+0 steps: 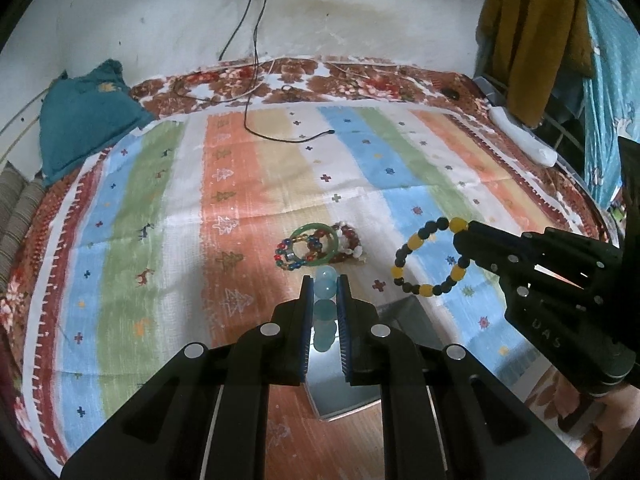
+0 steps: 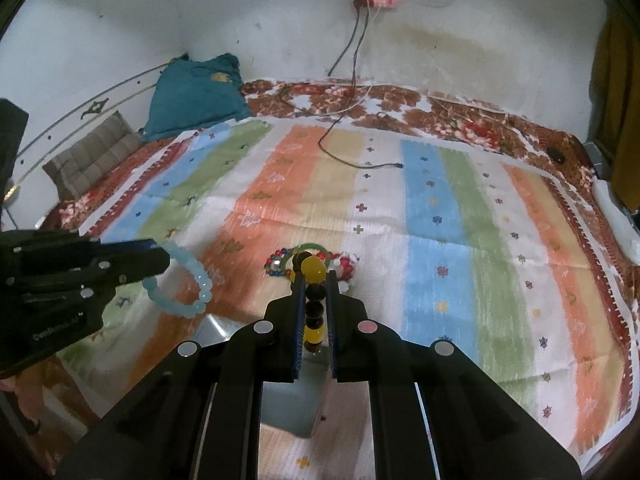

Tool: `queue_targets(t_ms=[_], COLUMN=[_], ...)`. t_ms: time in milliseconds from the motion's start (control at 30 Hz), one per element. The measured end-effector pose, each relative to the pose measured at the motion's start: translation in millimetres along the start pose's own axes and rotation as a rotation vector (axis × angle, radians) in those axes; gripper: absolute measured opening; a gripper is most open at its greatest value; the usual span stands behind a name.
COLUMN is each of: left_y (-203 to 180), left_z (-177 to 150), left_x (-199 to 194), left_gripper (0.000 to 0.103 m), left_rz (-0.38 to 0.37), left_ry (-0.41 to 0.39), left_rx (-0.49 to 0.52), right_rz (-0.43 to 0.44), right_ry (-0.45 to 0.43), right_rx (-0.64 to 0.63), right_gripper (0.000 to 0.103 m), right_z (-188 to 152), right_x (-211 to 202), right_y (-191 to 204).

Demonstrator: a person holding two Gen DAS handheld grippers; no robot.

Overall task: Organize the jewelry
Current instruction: 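Lift both held bracelets and carry them over the silver tray, then open both grippers to drop the bracelets into the silver tray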

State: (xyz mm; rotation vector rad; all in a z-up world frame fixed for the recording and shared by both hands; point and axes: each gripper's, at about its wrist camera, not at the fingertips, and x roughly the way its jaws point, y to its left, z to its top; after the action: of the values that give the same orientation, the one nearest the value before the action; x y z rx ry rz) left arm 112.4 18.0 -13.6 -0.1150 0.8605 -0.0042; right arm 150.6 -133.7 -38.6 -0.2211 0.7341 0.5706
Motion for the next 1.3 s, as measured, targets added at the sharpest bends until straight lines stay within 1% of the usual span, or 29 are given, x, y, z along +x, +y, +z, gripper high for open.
queue_targets(t_ms=[133, 400, 567, 667, 767, 833, 867, 900, 1133, 1200, 1233, 1300], left_y=[-4.2, -6.3, -10.1, -13.7, -8.9, -4.6, -3.1, -1.3, 10.5, 15.0, 16.4, 20.4], left_z=[-6.0, -12.6, -19.1, -18.7, -16.6, -16.0, -16.3, -15.8, -13.2, -11.7, -11.5, -10.2], left_x=[-4.0, -4.9, -7.7, -5.6, -5.3, -6.3, -6.6, -6.7, -2.4, -1.5, -1.1, 0.9], left_gripper=[0.011, 0.011, 0.011, 0.012, 0.012, 0.014, 0.015, 0.017, 0.024, 0.029, 0.030, 0.035], left_rz=[0.003, -0.004, -0.001, 0.006, 0.024, 0.026, 0.030, 0.034, 0.056, 0.060, 0.061, 0.066], left_ry=[-0.008, -0.006, -0.006, 0.006, 0.003, 0.004, 0.003, 0.004, 0.019, 0.021, 0.022, 0.025], left_rx=[0.011, 0.013, 0.023, 0.037, 0.015, -0.003, -0.008, -0.014, -0.055, -0.067, -0.072, -0.082], right_rz=[0.017, -0.001, 0.006, 0.002, -0.016, -0.019, -0.025, -0.028, -0.041, -0.044, -0.046, -0.052], right_ry=[0.001, -0.001, 0.010, 0.022, 0.033, 0.037, 0.039, 0.041, 0.059, 0.067, 0.073, 0.080], right_rx=[0.005, -0.019, -0.021, -0.005, 0.023, 0.028, 0.031, 0.031, 0.045, 0.051, 0.053, 0.053], right_gripper=[0.011, 0.011, 0.011, 0.011, 0.013, 0.016, 0.023, 0.026, 0.027, 0.030, 0.030, 0.031], right_z=[-7.1, -19.8, -23.9, -23.5, -22.5, -22.1, -22.1, -21.9, -20.7, -19.9, -18.8, -16.3], right_x=[-5.5, -13.4, -14.4, -11.2, -7.9, -6.7, -6.1, -5.5, -0.2, 2.4, 4.3, 7.7], right_y=[2.9, 11.2, 11.9, 9.5, 3.8, 2.8, 2.1, 1.7, -4.2, -6.8, -8.1, -10.4])
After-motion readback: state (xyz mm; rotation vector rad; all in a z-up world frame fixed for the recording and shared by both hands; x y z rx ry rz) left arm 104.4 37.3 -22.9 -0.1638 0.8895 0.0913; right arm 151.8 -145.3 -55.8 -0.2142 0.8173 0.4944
